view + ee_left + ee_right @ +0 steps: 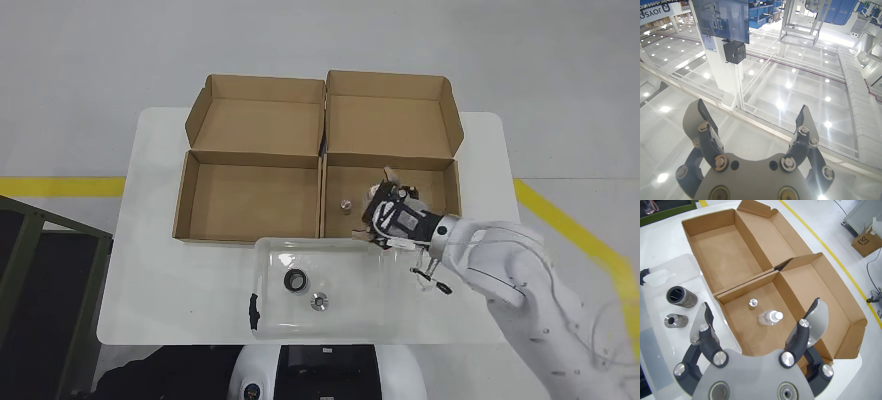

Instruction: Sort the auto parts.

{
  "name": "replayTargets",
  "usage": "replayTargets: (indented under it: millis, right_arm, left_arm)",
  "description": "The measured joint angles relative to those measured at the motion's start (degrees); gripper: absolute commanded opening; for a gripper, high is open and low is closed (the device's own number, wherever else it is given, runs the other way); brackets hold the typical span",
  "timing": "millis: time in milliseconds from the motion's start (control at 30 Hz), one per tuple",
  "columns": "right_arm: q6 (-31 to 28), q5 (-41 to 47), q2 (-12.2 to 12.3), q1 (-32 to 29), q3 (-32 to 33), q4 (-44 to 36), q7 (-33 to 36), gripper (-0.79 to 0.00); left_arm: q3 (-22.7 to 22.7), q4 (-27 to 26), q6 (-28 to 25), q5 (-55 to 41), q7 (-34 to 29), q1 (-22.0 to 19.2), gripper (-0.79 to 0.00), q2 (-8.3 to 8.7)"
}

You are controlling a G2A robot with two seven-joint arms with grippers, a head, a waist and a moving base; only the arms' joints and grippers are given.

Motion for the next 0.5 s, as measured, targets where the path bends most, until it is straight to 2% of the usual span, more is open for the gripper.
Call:
replayTargets:
  millis: [200, 500]
  right_arm:
    - [-3.08, -1.74, -0.03, -2.55, -4.07, -3.87, 0.92, 0.000]
    - [-6.16, -3.64, -0.79, -1.81, -11.73, -3.83, 2.49, 0.000]
  left_arm:
    - [0.00, 0.00, 0.00, 0.00, 0.00, 0.00, 0.000, 0.00]
    - [0.00, 0.00, 0.00, 0.00, 0.00, 0.00, 0.000, 0.00]
